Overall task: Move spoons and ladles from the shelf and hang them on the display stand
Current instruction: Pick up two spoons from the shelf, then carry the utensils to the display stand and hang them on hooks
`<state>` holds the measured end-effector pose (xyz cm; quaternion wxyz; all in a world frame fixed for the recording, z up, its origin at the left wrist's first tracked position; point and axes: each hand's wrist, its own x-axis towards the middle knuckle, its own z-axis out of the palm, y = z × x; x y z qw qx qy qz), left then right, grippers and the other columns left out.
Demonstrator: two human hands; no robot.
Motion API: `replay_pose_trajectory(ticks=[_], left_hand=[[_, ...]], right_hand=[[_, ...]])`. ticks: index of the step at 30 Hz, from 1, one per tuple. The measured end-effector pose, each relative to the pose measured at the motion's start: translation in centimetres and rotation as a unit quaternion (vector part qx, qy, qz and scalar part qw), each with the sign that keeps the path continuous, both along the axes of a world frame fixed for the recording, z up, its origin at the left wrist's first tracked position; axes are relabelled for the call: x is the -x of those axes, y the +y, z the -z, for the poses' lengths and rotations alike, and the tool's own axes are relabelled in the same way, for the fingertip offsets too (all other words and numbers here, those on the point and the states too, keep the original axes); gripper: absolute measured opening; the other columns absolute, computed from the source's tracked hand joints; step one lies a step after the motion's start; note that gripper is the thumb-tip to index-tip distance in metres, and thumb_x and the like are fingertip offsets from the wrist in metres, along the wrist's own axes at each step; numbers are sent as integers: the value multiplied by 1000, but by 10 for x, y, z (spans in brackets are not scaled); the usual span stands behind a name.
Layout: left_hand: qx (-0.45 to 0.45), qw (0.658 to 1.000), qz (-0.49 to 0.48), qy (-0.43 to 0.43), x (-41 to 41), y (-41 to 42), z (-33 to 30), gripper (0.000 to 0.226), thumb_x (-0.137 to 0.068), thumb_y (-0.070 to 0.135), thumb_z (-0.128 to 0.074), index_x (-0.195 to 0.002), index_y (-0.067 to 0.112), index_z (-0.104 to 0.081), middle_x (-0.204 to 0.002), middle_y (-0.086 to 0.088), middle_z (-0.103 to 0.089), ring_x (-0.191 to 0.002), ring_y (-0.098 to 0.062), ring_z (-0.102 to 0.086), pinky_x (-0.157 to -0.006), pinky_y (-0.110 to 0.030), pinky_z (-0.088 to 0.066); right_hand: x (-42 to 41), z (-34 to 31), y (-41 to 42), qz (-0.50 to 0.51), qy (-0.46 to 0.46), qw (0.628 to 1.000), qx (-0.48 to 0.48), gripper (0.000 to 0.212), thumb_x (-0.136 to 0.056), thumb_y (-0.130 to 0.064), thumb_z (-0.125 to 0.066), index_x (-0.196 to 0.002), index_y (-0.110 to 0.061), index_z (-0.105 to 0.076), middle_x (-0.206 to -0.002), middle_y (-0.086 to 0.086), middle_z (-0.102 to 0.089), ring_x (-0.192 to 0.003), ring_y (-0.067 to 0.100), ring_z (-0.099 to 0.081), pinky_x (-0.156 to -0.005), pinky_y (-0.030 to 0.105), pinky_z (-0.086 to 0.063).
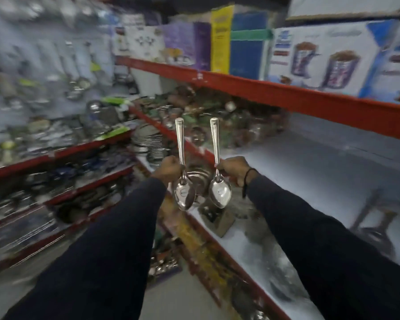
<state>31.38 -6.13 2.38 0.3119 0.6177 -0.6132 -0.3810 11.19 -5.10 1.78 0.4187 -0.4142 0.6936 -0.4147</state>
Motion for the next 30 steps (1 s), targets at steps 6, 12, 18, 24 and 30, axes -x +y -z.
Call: replay_pose_trajectory(ticks=[6,12,18,24,30], left_hand=[[33,978,-205,-3,-189,110,-14,19,-85,-14,-62,-93,3,-58,-71,-8,-55,-54,-15,-53,-39,-18,-45],[25,891,-453,-28,-306,242,-24,11,-84,-3,-67,-94,-2,-65,-82,-16,-64,-71,-27,-62,-68,-36,-53],[80,759,-642,-79,-341,391,-37,13,-90,18,-69,-92,6,-72,-87,-10,-73,-81,-27,-67,-78,-37,-59],[137,652,-742,-75,-307,552,-63,17,-92,4,-66,-77,10,-60,-72,-11,-59,-65,-20,-53,-59,-22,-47],[160,560,-807,-90,-255,666,-88,18,-93,2,-65,-107,-9,-69,-85,-18,-60,-73,-23,-56,-67,-27,-50]], right_hand=[[-188,5,-1,-265,32,962,55,23,-79,6,-75,-70,-13,-66,-46,-6,-59,-46,8,-55,-53,20,-47],[-345,-15,71,-483,-27,872,69,27,-79,13,-70,-65,-8,-61,-68,13,-56,-60,21,-52,-53,29,-45],[-443,-39,187,-653,-82,751,54,15,-83,6,-70,-76,-7,-66,-62,8,-57,-34,6,-52,-34,17,-41],[-484,-69,328,-771,-133,621,47,17,-84,6,-68,-83,-10,-62,-44,-4,-60,-28,3,-46,-30,12,-32],[-494,-93,450,-828,-126,535,113,21,-83,-1,-75,-74,-14,-61,-69,8,-58,-55,14,-51,-51,20,-45]])
